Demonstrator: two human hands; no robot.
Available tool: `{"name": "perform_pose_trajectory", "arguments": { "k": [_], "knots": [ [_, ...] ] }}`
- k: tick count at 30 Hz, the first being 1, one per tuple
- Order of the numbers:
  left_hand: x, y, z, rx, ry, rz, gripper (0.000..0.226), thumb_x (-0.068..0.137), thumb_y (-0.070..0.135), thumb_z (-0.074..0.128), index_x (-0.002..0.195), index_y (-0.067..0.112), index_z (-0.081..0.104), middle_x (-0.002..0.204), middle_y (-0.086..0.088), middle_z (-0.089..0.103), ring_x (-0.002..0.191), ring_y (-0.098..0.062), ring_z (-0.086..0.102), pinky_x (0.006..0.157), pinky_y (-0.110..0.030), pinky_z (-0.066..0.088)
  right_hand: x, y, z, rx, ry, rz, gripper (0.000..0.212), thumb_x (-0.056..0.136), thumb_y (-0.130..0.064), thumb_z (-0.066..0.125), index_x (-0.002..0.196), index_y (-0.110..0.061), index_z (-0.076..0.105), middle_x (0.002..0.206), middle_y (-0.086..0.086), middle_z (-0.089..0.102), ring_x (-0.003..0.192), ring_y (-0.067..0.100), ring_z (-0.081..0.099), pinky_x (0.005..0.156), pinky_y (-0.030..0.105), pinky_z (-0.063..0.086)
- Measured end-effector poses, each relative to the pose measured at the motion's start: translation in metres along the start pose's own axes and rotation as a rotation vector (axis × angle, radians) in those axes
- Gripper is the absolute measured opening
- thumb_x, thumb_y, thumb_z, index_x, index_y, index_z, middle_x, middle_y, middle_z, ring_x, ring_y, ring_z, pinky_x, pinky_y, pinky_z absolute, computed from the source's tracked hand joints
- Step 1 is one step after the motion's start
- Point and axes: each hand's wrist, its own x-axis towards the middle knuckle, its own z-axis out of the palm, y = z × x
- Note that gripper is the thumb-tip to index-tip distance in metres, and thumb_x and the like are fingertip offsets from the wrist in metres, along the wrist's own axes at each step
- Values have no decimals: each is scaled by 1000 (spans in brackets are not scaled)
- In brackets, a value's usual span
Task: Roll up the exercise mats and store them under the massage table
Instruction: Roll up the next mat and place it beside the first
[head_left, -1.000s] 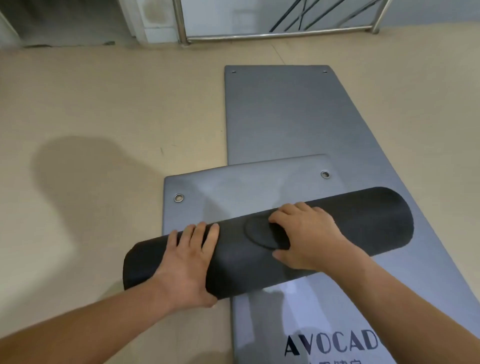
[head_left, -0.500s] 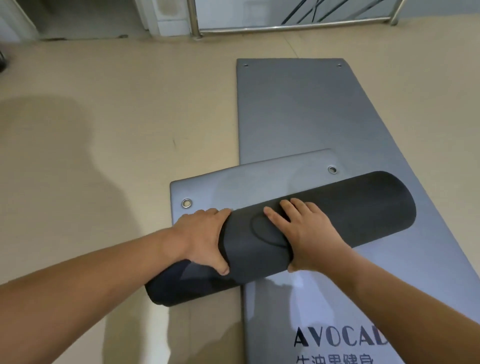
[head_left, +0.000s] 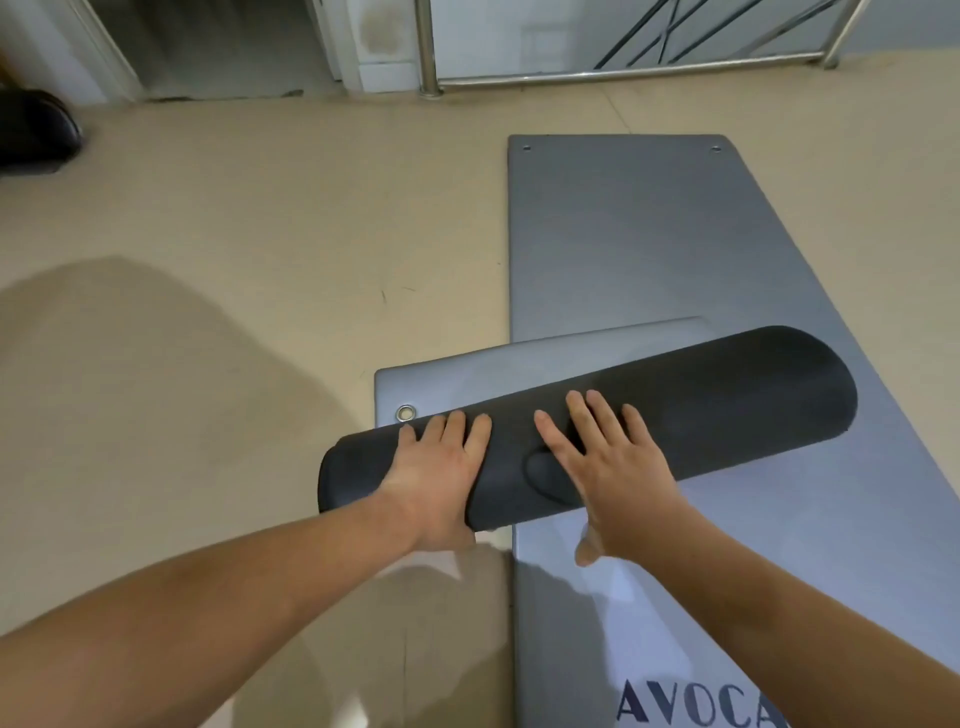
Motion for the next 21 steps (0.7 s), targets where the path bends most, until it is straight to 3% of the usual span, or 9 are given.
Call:
{"name": "perform_pose_trajectory", "arguments": {
  "k": [3,6,9,12,14,17,19,21],
  "knots": [
    [3,-7,-26,-67,-37,35,118,58,64,85,151,21,26,132,-2,54,118,-28,59,102,-53,51,-5,-1,3,-10,46,60,152,71,-71,83,160,-24,-31,172,23,-13,161,43,-8,129,61,4],
    [-13,-4,-31,-322,-143,86,94,55,62,89,129,32,40,112,8,63,99,-20,66,86,-40,57,-16,6,-6,46,47,26,143,72,-69,83,164,-29,-18,174,17,-2,161,39,-1,129,60,6],
    [-30,-8,-28,-688,-430,131,89,59,49,98,133,44,50,121,19,67,110,-10,67,101,-33,57,-27,19,-18,152,-39,-120,132,66,-69,86,166,-40,5,173,1,17,160,28,12,131,51,5],
    [-25,-17,-14,-909,-678,148,85,58,36,102,133,45,61,127,20,72,121,-7,68,112,-34,54,-38,39,-22,305,-125,-133,125,64,-81,80,164,-47,13,176,-9,3,163,22,-5,131,50,-3],
    [-14,-22,0,-966,-724,137,90,55,33,101,137,39,65,132,12,73,126,-15,68,115,-42,54,-45,48,-9,377,-69,-13,115,64,-100,56,162,-50,21,176,-9,-6,161,23,-17,131,54,-5],
    [5,-29,11,-1088,-743,112,86,57,27,101,137,35,70,136,0,74,126,-26,71,112,-51,56,-52,54,20,462,120,319,114,65,-109,20,158,-45,38,177,4,3,162,30,-10,130,54,-5],
    [12,-36,10,-1070,-717,125,85,58,35,101,136,41,71,138,4,73,126,-23,70,113,-49,55,-54,53,37,509,291,529,109,73,-105,24,159,-39,38,175,10,9,162,34,-6,128,56,-7],
    [10,-42,8,-991,-632,95,88,55,51,99,136,50,67,140,11,68,126,-16,67,114,-44,54,-56,50,45,686,387,749,112,77,-98,41,164,-29,25,174,12,6,161,35,-2,130,60,0]
  ]
}}
